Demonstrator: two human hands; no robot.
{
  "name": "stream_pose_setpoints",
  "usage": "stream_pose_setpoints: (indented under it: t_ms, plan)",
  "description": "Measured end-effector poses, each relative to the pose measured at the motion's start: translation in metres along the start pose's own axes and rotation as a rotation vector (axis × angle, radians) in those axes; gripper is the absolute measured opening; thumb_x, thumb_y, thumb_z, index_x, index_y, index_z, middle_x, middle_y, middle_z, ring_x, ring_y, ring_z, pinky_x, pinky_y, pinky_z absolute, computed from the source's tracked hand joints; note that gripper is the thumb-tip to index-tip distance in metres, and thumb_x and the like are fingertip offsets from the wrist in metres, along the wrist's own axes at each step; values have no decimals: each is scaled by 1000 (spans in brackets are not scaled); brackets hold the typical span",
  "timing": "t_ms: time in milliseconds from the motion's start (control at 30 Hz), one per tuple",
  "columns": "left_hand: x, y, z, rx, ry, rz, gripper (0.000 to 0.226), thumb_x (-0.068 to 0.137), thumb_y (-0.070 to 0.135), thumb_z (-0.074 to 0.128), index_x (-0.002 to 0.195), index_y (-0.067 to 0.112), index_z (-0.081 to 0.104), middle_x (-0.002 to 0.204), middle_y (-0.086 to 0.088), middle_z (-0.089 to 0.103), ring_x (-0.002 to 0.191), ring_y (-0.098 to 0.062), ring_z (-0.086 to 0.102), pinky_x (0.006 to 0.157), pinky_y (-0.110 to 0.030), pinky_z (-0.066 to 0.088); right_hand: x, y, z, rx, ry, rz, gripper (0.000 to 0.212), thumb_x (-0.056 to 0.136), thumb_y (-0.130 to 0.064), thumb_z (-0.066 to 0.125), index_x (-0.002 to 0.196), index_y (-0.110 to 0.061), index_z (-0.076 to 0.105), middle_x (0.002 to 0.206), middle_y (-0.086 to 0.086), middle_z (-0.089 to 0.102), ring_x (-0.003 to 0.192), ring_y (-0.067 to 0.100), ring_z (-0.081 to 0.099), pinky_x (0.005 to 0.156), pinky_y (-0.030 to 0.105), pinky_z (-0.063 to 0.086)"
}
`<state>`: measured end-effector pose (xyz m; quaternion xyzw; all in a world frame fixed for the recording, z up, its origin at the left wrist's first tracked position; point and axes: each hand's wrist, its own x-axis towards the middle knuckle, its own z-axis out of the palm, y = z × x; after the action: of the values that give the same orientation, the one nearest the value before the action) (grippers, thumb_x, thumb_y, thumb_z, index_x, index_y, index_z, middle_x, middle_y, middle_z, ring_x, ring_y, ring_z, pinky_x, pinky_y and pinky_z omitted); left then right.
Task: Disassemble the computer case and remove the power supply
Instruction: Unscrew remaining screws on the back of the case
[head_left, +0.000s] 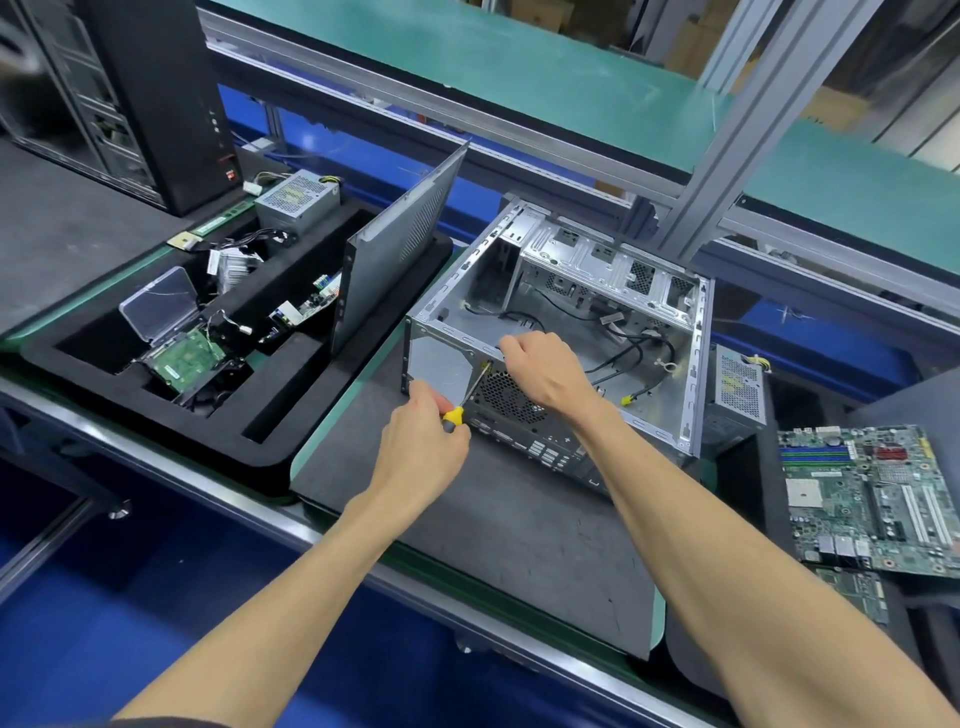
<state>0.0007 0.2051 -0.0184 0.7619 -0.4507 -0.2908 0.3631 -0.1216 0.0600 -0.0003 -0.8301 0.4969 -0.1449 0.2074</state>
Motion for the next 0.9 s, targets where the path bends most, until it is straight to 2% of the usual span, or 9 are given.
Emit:
stream_pose_setpoints:
  t_ms: [67,167,367,500,567,633,733,800,900]
  plan:
    - [1,-2,-2,36,14,10,17,88,21,63,90,24,46,77,0,67,63,-25,69,69,-44,58,0,0,0,1,-1,-4,35,87,-35,32,59,-17,23,52,-1,26,54,19,22,51,33,22]
    - [1,-2,-5,-196,-47,-91,15,87,18,68,94,19,54,72,-1,72,56,-21,71,63,-43,61,-1,0,-1,0,1,-9,36,89,-33,33,58,-17,23,52,-1,27,53,18,23,51,32,21]
    - [1,-1,-7,-571,-116,-269,19,88,9,72,101,4,61,90,-13,76,64,-25,75,46,-28,54,-1,-2,-1,-17,-3,-10,35,89,-33,32,59,-16,25,53,1,30,54,19,25,51,33,22]
    - [2,-1,-13,-1016,-387,-529,26,93,12,67,114,-3,60,103,-12,77,60,-13,69,41,-17,46,-1,-2,-1,-35,3,-6,34,86,-36,30,58,-16,25,53,2,31,53,20,26,51,33,22]
    - [0,-4,-14,-1329,-509,-694,27,96,15,64,118,2,55,114,-12,74,54,-7,60,38,-13,41,-1,-3,0,-41,6,-2,34,85,-37,30,58,-17,26,52,2,32,53,20,26,51,33,23]
    - [-1,-5,-11,-1432,-554,-750,24,96,19,63,116,9,53,118,-10,73,50,-6,53,35,-13,36,-1,-3,1,-49,9,2,34,85,-37,29,58,-17,26,52,2,33,52,20,27,51,33,23]
    - [-3,-2,-7,-1188,-526,-591,18,102,28,55,98,12,50,113,-9,75,39,-6,35,32,-16,26,-1,-2,1,-56,9,6,35,84,-38,28,57,-16,26,52,3,33,52,21,28,51,33,24]
    - [-3,1,-7,-900,-379,-451,27,104,32,51,93,8,50,92,-6,77,37,-9,27,33,-19,20,-1,-2,1,-56,10,1,35,85,-38,28,58,-16,26,52,3,33,52,21,28,51,33,24]
    - [-3,6,-9,-427,-109,-240,37,93,45,63,96,11,48,76,0,67,55,-19,48,49,-28,34,-2,-3,1,-58,9,4,34,85,-37,29,58,-16,27,53,4,34,52,21,28,51,33,25]
